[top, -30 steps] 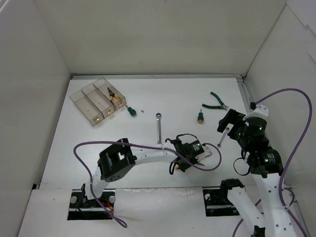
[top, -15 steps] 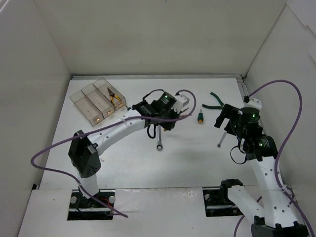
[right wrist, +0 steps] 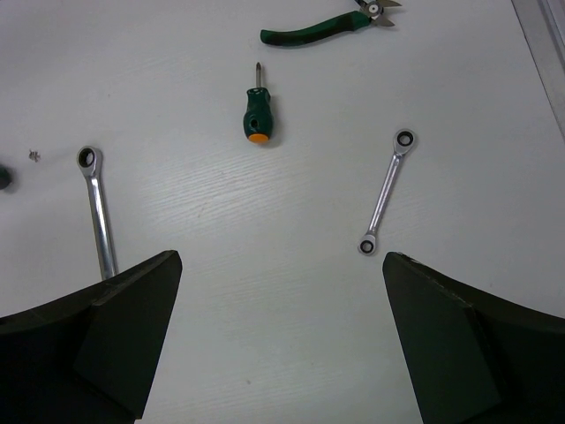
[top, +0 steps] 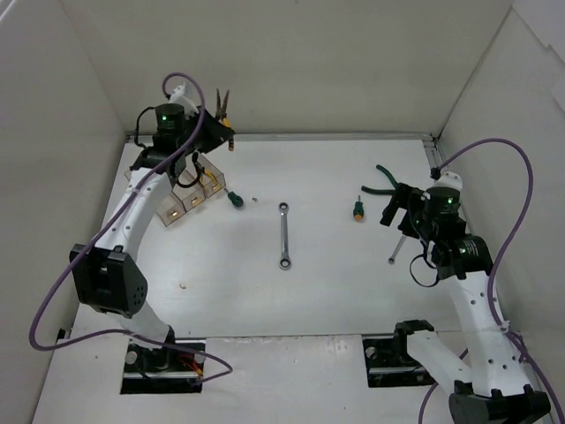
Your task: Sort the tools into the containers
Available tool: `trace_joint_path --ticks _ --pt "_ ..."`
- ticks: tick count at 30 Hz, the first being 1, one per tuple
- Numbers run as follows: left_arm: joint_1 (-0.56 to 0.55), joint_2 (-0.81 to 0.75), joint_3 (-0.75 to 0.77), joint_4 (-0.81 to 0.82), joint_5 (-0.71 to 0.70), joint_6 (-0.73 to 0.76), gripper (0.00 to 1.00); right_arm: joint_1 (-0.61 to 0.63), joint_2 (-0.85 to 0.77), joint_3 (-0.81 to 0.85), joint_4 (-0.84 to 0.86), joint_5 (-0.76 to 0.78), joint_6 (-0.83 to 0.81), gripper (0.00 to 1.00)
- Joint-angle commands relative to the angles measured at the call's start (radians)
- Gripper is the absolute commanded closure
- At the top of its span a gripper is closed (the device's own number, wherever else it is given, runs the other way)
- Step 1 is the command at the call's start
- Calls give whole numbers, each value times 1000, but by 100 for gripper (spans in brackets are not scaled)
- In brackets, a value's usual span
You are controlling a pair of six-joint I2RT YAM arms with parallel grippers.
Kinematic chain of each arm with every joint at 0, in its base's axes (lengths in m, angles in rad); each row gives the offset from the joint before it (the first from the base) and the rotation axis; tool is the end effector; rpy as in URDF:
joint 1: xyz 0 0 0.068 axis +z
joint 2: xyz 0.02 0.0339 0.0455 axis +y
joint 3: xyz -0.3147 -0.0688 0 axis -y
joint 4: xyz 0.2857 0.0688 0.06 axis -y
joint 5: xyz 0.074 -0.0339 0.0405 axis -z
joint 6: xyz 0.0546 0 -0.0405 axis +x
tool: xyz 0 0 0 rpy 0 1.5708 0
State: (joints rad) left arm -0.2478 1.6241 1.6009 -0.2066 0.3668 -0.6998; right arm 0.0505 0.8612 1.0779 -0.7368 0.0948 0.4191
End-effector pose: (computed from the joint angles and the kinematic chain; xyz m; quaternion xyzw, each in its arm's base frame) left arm 0.4271 -0.1282 0.4526 -0.0622 0.7762 -0.4059 0.4785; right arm 0.1925 0.0046 0.4085 0.1817 0.8452 0.0767 0.4967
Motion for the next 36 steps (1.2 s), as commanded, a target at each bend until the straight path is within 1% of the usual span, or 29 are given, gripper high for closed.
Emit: trace_joint_path --ticks 1,4,6,7,9,12,16,19,20,23,29,32,33,36 --pt "68 2 -15 399 86 -316 100 -6 16 19 74 -7 3 2" --pt "114 62 -16 545 74 -439 100 -5 18 10 76 -7 6 2" --pt "136 120 -1 605 57 -498 100 -6 18 5 77 -4 7 2" --pt "152 147 -7 646 46 -556 100 -5 19 1 74 -4 9 2" --pt "166 169 -33 728 5 -621 100 -6 15 -3 76 0 9 2" --pt "194 210 -42 792 -23 -694 100 -5 9 -15 74 11 9 2" --pt "203 241 -65 822 -55 -722 100 -8 2 -27 73 40 6 2" --pt "214 221 -128 849 -83 -739 100 -6 2 -29 71 54 0 2" --pt "214 214 -171 851 -101 -742 100 -6 5 -27 74 52 1 2" --pt "223 183 -237 854 -135 -744 100 -8 21 -30 74 34 6 2" --pt "245 212 -312 929 -117 -811 100 -8 32 -35 74 28 10 2" --pt "254 211 -343 923 -126 -816 100 -8 35 -42 74 33 12 2" --pt "254 212 -349 923 -129 -820 100 -6 33 -44 74 28 14 2" --pt "263 227 -357 905 -121 -833 94 -8 21 -50 74 23 15 2"
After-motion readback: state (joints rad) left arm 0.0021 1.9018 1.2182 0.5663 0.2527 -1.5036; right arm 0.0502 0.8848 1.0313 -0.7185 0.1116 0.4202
